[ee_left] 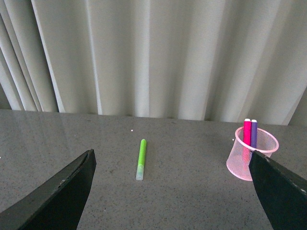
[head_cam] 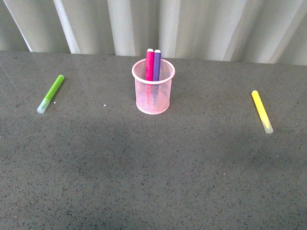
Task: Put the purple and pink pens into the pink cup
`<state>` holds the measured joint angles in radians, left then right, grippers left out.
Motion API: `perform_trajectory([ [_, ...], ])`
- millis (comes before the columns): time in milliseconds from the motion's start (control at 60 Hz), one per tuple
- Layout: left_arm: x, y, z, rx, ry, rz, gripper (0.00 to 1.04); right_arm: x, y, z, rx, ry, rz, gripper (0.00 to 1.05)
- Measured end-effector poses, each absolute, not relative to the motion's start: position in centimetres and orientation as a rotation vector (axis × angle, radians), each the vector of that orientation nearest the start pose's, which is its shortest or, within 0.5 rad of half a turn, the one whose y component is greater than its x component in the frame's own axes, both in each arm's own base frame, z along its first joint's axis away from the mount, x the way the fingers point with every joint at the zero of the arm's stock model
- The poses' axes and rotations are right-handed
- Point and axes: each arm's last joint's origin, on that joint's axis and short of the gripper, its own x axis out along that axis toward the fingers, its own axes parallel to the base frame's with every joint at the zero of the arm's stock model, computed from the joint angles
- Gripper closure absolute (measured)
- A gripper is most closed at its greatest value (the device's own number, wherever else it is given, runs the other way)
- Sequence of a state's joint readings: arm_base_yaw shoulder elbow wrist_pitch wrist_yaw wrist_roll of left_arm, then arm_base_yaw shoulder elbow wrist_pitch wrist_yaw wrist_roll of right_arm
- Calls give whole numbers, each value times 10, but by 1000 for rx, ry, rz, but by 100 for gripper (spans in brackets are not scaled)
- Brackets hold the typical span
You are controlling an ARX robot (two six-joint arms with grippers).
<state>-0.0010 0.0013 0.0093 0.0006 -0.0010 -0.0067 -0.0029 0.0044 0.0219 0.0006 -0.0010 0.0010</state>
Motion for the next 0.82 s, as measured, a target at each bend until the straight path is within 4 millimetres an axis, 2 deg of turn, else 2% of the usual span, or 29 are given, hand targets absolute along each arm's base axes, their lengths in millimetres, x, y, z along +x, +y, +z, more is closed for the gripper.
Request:
perform_trajectory([
  [816,97,0,167,-7,-9,0,7,97,0,171,1,-18,-2,7],
])
